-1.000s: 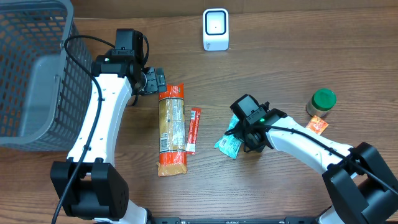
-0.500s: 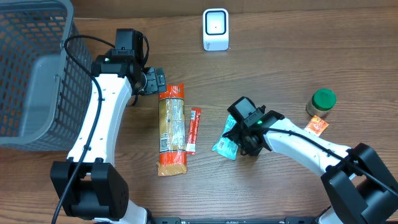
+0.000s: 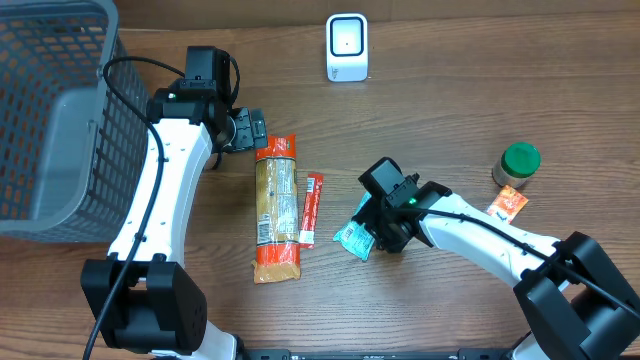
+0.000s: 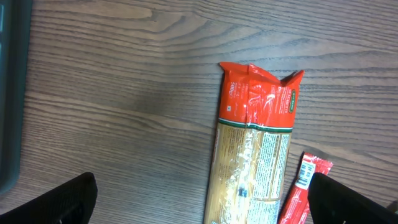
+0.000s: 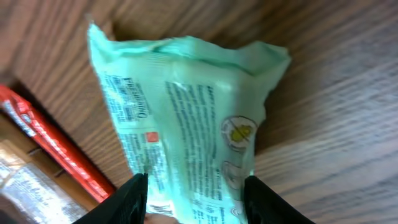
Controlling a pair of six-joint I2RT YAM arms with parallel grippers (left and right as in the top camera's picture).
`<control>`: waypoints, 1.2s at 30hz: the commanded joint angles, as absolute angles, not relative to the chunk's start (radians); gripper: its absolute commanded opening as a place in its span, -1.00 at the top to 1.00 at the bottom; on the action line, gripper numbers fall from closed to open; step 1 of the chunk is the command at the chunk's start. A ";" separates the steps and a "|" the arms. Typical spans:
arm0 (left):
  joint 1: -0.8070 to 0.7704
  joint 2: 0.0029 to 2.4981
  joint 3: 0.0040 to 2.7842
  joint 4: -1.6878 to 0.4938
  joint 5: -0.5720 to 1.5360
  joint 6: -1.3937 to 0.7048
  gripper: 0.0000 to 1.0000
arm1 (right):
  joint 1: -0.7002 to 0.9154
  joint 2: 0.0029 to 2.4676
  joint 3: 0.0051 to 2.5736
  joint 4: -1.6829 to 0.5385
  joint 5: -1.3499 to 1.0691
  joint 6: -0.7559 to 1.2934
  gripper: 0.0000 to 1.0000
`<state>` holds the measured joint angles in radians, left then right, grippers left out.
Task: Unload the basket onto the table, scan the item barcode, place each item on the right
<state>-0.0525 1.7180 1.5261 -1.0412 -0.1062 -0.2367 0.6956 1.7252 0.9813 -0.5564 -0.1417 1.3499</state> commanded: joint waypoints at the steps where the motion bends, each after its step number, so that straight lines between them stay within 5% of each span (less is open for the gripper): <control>1: -0.053 1.706 1.541 -1.041 -0.114 -0.232 -1.00 | 0.688 1.703 0.977 -0.547 -0.135 1.334 -0.02; 25: -0.053 1.706 1.541 -1.041 -0.114 -0.232 -0.99 | 0.689 1.711 0.968 -0.581 -0.012 1.308 0.11; 36: -0.053 1.706 1.541 -1.041 -0.114 -0.232 -1.00 | 0.689 1.711 0.968 -0.582 0.007 1.306 0.34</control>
